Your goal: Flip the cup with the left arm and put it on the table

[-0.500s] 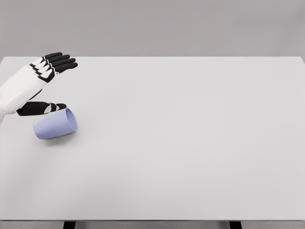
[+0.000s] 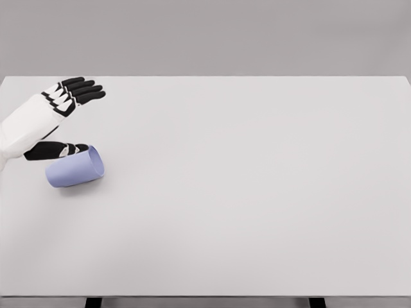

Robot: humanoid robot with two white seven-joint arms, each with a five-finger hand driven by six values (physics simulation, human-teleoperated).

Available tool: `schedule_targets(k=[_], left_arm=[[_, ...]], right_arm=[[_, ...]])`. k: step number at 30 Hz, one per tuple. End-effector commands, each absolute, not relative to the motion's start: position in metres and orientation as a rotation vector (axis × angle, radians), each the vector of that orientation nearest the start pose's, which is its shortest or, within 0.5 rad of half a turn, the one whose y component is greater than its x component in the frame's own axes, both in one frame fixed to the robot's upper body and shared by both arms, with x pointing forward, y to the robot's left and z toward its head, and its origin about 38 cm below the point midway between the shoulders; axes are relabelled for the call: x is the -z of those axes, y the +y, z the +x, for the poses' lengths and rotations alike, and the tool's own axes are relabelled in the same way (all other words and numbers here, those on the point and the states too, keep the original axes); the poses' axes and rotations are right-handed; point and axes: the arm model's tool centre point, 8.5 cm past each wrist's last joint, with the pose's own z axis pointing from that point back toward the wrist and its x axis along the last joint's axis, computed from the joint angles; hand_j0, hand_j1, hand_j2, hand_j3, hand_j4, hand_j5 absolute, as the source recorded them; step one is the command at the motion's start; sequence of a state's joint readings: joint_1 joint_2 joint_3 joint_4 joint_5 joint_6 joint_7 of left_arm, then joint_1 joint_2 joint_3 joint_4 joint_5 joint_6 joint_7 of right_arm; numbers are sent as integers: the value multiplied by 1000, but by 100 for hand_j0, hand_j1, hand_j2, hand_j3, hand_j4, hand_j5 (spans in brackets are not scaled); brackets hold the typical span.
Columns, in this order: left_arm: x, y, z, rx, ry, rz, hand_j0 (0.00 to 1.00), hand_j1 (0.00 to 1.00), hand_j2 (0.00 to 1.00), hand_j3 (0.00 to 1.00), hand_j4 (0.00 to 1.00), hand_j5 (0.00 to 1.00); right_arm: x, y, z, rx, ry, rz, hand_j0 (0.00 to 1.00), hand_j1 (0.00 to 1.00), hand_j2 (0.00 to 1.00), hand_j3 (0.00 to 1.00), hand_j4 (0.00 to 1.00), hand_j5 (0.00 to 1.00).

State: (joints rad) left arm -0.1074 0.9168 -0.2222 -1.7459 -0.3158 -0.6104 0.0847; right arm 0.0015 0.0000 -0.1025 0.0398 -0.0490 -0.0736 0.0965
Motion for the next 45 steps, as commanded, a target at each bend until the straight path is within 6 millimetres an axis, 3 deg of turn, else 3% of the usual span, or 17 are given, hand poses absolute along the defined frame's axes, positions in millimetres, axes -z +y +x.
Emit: schedule_targets(k=[1, 3, 5, 6, 8, 13, 21, 29, 45], left_arm=[[-241, 338, 346, 1464, -2054, 527, 100, 100, 100, 100, 100, 100], [-242, 338, 347, 1488, -1990, 414, 100, 100, 100, 100, 100, 100], [-245, 335, 345, 1674, -1806, 184, 100, 100, 100, 100, 100, 100], [-256, 337, 345, 1730, -1771, 123, 100, 100, 100, 100, 100, 100], [-272, 339, 357, 1629, -1762, 110, 100, 100, 100, 100, 100, 100], [-245, 366, 383, 1202, -1342, 110, 100, 100, 100, 100, 100, 100], [-207, 386, 382, 924, -978, 109, 100, 100, 100, 100, 100, 100], [-181, 367, 389, 953, -933, 245, 100, 100, 100, 100, 100, 100], [-172, 353, 389, 975, -930, 216, 98, 98, 98, 98, 98, 98]], right_arm=[[261, -263, -6, 148, -46, 5, 100, 100, 100, 100, 100, 100], [261, -263, -6, 148, -46, 5, 100, 100, 100, 100, 100, 100], [261, -263, -6, 148, -46, 5, 100, 100, 100, 100, 100, 100], [261, -263, -6, 148, -46, 5, 100, 100, 100, 100, 100, 100], [261, -263, -6, 148, -46, 5, 100, 100, 100, 100, 100, 100], [261, -263, -6, 148, -46, 5, 100, 100, 100, 100, 100, 100], [261, -263, -6, 148, -46, 5, 100, 100, 100, 100, 100, 100], [261, -263, -6, 148, -46, 5, 100, 100, 100, 100, 100, 100], [261, -263, -6, 148, -46, 5, 100, 100, 100, 100, 100, 100]])
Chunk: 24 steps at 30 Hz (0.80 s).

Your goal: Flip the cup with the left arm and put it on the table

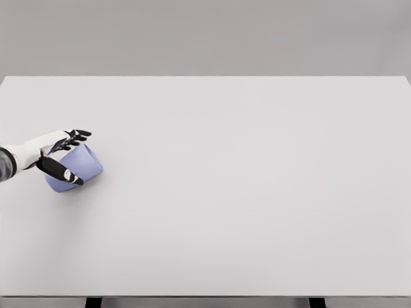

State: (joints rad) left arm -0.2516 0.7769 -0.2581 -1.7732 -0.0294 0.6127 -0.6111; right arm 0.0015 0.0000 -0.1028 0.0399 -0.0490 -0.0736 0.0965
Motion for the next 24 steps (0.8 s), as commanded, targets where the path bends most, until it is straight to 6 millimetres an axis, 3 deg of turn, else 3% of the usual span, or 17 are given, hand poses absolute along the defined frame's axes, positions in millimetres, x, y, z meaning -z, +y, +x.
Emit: schedule_targets(k=[1, 13, 17, 24], left_arm=[[-172, 353, 389, 975, -929, 213, 97, 97, 97, 97, 97, 97], [-166, 351, 386, 973, -922, 201, 76, 76, 76, 76, 76, 76], [-167, 349, 387, 971, -928, 199, 61, 61, 61, 61, 61, 61], [-171, 349, 390, 971, -939, 203, 49, 49, 49, 49, 49, 49]], right_arm=[[261, -263, -6, 148, -46, 5, 100, 100, 100, 100, 100, 100], [261, -263, -6, 148, -46, 5, 100, 100, 100, 100, 100, 100], [261, -263, -6, 148, -46, 5, 100, 100, 100, 100, 100, 100], [261, -263, -6, 148, -46, 5, 100, 100, 100, 100, 100, 100]])
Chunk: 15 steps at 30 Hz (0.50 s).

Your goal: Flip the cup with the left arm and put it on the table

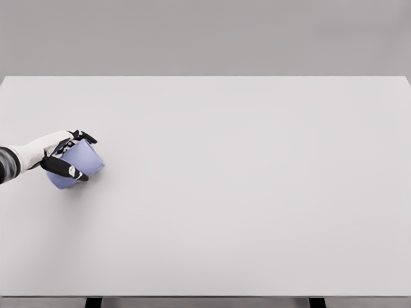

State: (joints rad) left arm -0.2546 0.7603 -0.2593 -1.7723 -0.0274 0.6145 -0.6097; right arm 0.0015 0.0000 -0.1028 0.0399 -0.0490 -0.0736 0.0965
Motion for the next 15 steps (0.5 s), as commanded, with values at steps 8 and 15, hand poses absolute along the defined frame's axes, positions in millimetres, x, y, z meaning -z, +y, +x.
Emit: schedule_targets(k=[8, 15], left_arm=[[-180, 350, 393, 987, -995, 198, 45, 45, 45, 45, 45, 45], [-200, 344, 397, 1106, -1205, 159, 45, 45, 45, 45, 45, 45]], right_arm=[[261, -263, -6, 148, -46, 5, 100, 100, 100, 100, 100, 100], [261, -263, -6, 148, -46, 5, 100, 100, 100, 100, 100, 100]])
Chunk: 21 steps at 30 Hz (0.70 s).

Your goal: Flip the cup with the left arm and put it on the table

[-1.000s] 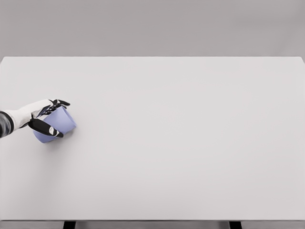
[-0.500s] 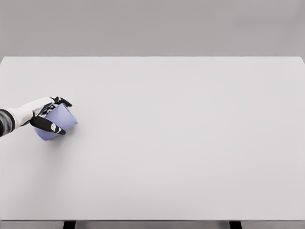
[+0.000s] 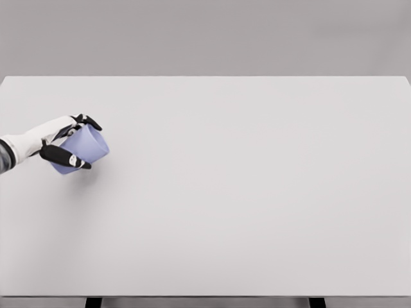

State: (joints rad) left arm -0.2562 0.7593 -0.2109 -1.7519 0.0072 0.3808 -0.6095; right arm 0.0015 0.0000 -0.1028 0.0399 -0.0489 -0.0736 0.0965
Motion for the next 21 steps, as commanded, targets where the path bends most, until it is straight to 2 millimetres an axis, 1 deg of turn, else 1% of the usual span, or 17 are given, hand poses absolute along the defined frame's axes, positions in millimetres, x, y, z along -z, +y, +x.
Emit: schedule_targets(k=[1, 4, 6, 8, 9, 11, 13, 15, 18, 21], left_arm=[[-201, 346, 398, 1107, -1225, 153, 45, 45, 45, 45, 45, 45], [-204, 351, 400, 1118, -1276, 144, 45, 45, 45, 45, 45, 45], [-200, 354, 402, 1121, -1312, 119, 45, 45, 45, 45, 45, 45], [-200, 355, 403, 1124, -1327, 115, 45, 45, 45, 45, 45, 45], [-200, 353, 404, 1107, -1371, 91, 45, 45, 45, 45, 45, 45], [-191, 353, 407, 1100, -1413, 72, 45, 45, 45, 45, 45, 45], [-189, 357, 408, 1104, -1433, 67, 45, 45, 45, 45, 45, 45], [-187, 356, 409, 1101, -1484, 48, 45, 45, 45, 45, 45, 45], [-175, 361, 410, 1079, -1544, 18, 45, 45, 45, 45, 45, 45], [-171, 357, 410, 1081, -1591, 2, 45, 45, 45, 45, 45, 45]], right_arm=[[261, -263, -6, 148, -46, 5, 100, 100, 100, 100, 100, 100], [261, -263, -6, 148, -46, 5, 100, 100, 100, 100, 100, 100], [261, -263, -6, 148, -46, 5, 100, 100, 100, 100, 100, 100], [261, -263, -6, 148, -46, 5, 100, 100, 100, 100, 100, 100], [261, -263, -6, 148, -46, 5, 100, 100, 100, 100, 100, 100], [261, -263, -6, 148, -46, 5, 100, 100, 100, 100, 100, 100], [261, -263, -6, 148, -46, 5, 100, 100, 100, 100, 100, 100], [261, -263, -6, 148, -46, 5, 100, 100, 100, 100, 100, 100], [261, -263, -6, 148, -46, 5, 100, 100, 100, 100, 100, 100], [261, -263, -6, 147, -46, 5, 100, 100, 100, 100, 100, 100]])
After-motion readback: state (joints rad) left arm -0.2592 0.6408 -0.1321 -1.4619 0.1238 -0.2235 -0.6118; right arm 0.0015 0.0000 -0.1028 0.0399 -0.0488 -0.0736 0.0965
